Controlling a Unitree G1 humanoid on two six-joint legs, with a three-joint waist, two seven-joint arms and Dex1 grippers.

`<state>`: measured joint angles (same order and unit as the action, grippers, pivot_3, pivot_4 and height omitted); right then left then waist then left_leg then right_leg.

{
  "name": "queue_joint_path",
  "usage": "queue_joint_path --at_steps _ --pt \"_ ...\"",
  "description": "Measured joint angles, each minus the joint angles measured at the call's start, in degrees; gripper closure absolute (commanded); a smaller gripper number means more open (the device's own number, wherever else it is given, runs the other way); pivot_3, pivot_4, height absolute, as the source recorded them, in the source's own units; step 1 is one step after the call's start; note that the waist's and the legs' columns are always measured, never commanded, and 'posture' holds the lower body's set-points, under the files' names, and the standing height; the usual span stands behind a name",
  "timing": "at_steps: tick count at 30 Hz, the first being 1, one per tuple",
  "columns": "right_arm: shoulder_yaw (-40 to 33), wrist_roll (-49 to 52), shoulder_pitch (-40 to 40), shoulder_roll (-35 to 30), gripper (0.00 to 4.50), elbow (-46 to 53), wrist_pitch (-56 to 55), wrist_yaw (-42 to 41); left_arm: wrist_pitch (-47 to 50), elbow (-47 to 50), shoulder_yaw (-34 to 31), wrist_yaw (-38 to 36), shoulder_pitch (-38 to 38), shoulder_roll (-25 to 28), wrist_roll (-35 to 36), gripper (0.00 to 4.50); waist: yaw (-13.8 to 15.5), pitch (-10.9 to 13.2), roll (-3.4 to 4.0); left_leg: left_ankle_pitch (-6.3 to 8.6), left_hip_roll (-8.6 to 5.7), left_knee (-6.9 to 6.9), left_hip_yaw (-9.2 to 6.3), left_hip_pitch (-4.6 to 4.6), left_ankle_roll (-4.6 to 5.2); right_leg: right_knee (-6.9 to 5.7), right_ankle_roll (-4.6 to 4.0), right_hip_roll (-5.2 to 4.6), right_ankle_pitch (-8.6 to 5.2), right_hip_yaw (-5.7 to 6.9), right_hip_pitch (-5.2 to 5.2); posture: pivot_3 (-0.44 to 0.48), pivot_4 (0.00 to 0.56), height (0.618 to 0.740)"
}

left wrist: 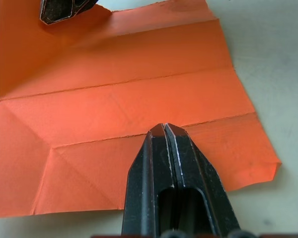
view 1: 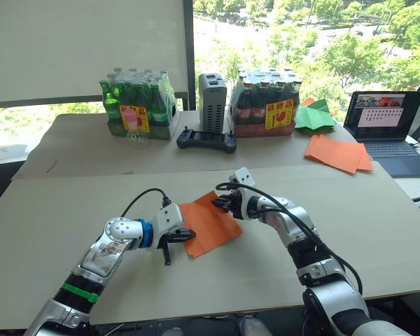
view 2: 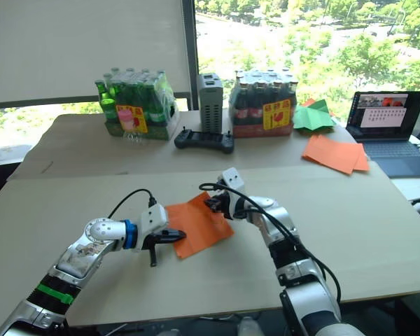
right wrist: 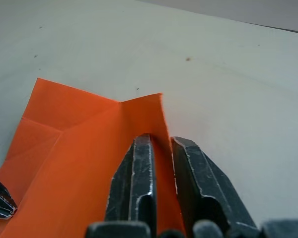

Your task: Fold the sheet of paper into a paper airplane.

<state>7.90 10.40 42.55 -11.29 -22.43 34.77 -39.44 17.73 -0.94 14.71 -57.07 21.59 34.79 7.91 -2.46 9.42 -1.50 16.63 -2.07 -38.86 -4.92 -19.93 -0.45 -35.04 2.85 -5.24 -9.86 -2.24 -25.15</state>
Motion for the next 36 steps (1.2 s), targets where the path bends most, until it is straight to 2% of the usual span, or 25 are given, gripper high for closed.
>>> queue_joint_path --at_steps 4,13,19,28,36 --pt "0.19 -0.11 -1.14 0.00 4.47 1.88 -0.01 0.16 0.07 0.11 -0.09 0.00 -0.08 0.05 0.01 4.50 0.02 0.00 0.00 0.00 0.00 0.01 -0.01 -0.01 0.00 0.00 0.00 0.00 0.00 0.00 -0.02 0.000 0.150 0.723" --pt "6.95 -7.36 -15.29 -6.53 4.47 26.84 -4.89 3.32 2.37 -1.39 -3.77 -0.74 0.13 2.31 1.30 4.50 -0.22 0.00 0.00 0.00 0.01 -0.01 0.00 -0.20 0.00 -0.04 0.01 0.01 -0.01 0.01 -0.22 0.000 0.150 0.723" --pt "14.14 -16.19 -21.56 -5.74 4.47 38.63 -5.66 10.69 2.80 -3.41 -6.01 -1.37 1.19 3.82 1.35 4.50 -0.04 0.00 0.00 0.00 0.00 -0.03 0.00 -0.25 0.00 -0.03 0.01 0.01 0.00 0.01 -0.25 0.000 0.150 0.723" --pt "23.28 -27.55 -21.83 -8.47 4.47 37.72 -6.03 12.15 4.82 -3.67 -6.65 -2.18 2.92 3.42 1.46 4.50 0.10 0.01 -0.02 0.00 -0.02 -0.07 0.00 -0.27 0.00 0.01 0.02 0.01 0.00 0.02 -0.21 0.000 0.150 0.723" --pt "24.94 -30.62 -21.41 -8.42 4.47 37.23 -4.50 9.66 6.19 -5.04 -5.57 -2.04 9.50 -0.54 1.31 4.50 0.19 0.01 -0.03 0.00 -0.03 -0.10 -0.01 -0.26 -0.01 0.03 0.02 0.01 0.01 0.03 -0.14 0.000 0.150 0.723"
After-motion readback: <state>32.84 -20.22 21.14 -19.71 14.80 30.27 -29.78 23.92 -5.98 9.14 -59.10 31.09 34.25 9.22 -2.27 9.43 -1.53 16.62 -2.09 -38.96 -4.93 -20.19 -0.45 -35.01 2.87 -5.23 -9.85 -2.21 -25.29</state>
